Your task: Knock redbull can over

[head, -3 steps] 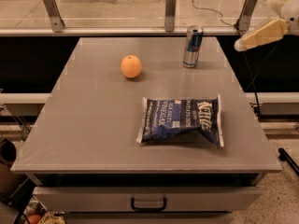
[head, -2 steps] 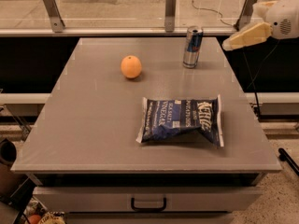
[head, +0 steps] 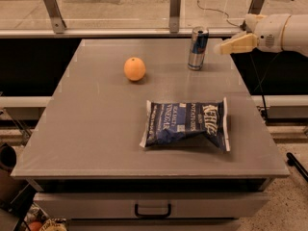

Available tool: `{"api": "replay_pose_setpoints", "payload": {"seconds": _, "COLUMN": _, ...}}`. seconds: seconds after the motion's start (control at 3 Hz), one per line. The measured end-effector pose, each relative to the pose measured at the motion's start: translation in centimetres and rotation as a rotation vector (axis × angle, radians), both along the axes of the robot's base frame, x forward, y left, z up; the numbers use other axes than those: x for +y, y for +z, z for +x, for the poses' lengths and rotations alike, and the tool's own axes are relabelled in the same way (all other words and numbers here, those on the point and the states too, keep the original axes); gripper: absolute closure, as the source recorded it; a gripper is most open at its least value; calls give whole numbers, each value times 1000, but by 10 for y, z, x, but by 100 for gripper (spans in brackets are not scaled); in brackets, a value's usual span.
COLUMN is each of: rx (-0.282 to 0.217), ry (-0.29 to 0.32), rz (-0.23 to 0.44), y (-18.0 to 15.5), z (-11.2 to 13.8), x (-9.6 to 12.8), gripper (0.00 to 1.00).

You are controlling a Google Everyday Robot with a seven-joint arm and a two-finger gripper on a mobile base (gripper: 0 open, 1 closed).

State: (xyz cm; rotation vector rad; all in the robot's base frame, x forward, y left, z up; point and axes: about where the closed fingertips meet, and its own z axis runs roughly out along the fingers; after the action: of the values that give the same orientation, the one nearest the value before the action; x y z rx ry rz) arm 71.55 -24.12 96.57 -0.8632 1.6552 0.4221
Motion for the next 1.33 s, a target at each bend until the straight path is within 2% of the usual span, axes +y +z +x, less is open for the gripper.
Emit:
{"api": "replay_pose_setpoints", "payload": {"seconds": 0.33, "rx": -26, "ry": -8, "rz": 70, "y": -11, "z": 16, "x": 8, "gripper": 0}}
{"api": "replay_pose_setpoints", "payload": {"seconds": 1.0, "rx": -29, "ry": -5, "rz": 88, "y": -14, "z": 21, "x": 13, "gripper": 0}}
{"api": "replay_pose_setpoints", "payload": {"seconds": 1.33, "rx": -19, "ry": 11, "rz": 102, "y": -16, "z": 31, "x": 25, "gripper": 0}}
